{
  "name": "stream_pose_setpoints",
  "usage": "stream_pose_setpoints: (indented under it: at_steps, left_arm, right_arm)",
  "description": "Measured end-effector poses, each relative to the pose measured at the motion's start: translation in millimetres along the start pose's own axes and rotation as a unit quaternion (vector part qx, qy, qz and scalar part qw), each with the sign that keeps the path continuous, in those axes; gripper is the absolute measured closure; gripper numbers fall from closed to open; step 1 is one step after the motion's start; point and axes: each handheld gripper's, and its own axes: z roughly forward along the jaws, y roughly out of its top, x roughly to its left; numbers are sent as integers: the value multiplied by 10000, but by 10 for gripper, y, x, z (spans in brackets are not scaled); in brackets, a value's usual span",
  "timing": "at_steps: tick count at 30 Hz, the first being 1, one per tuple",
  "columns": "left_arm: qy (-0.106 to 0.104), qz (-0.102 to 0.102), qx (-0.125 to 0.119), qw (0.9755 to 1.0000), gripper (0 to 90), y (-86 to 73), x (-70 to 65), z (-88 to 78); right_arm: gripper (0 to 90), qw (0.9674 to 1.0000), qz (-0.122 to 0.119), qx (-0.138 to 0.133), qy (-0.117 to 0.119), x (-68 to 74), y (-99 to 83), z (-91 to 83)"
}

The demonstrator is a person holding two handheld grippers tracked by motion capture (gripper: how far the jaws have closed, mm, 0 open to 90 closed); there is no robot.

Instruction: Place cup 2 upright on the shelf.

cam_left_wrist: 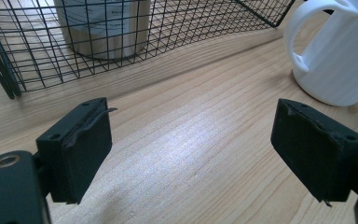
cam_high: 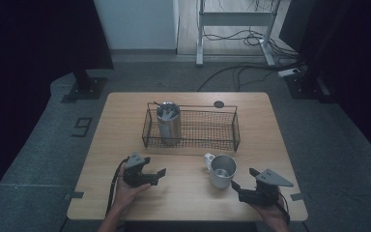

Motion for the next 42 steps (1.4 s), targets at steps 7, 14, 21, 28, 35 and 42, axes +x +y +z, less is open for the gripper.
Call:
stream_pose_setpoints:
  at_steps: [7, 14, 21, 28, 35, 42]
  left_arm:
    - [38, -42, -17, 10000, 128, 4, 28, -25]
    - [42, -142, 15, 9999, 131, -10, 86, -37]
    - [32, -162, -7, 9999, 134, -16, 88, -49]
    - [19, -216, -47, 9998, 144, -17, 110, -68]
    - [10, -221, -3, 9998, 144, -27, 109, -56]
    - [30, -250, 5, 9997, 144, -39, 120, -66]
  right_arm:
    - [130, 9998, -2, -93, 194, 93, 49, 36]
    - [127, 9995, 20, -59, 320, 150, 67, 118]
    - [100, 9996, -10, -2, 291, 204, 70, 203]
    - [70, 9998, -113, 55, 185, 230, 98, 305]
    - [48, 9998, -122, 64, 110, 206, 110, 416]
    - [35, 9998, -132, 123, 123, 211, 114, 497]
